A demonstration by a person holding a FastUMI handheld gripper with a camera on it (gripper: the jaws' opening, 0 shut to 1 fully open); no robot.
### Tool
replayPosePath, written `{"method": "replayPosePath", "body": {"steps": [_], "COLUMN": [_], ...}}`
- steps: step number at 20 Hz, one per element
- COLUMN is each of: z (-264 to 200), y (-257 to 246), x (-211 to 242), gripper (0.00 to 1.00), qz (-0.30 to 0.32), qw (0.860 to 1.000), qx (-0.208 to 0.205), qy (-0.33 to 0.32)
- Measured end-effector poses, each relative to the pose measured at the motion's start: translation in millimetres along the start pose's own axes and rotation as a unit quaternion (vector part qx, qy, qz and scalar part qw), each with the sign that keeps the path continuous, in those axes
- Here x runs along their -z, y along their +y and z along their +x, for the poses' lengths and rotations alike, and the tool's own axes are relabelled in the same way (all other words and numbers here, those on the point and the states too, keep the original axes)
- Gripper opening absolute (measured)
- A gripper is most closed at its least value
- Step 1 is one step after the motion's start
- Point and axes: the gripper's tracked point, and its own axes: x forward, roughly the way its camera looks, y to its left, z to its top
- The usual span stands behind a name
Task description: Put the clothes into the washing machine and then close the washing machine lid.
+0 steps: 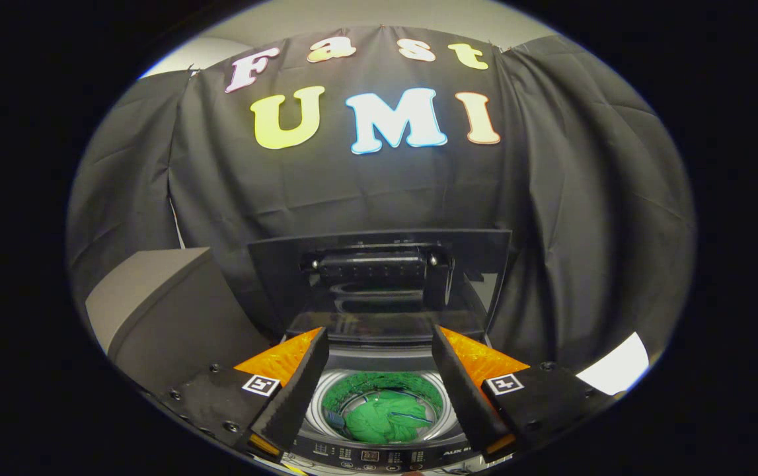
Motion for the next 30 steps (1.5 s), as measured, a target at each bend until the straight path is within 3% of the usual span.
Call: {"method": "replayPosePath", "body": {"steps": [8, 17, 30], "z": [20, 72, 131], "y": [8, 10, 23], "x": [-70, -118, -92], "gripper": [0.97, 0.97, 0.97], "qz": [-0.016, -0.009, -0.005], "qw": [0.998, 0.995, 0.999], "qx": [-0.005, -0.003, -0.011], "qy": [-0.064, -0.094, -0.04]}}
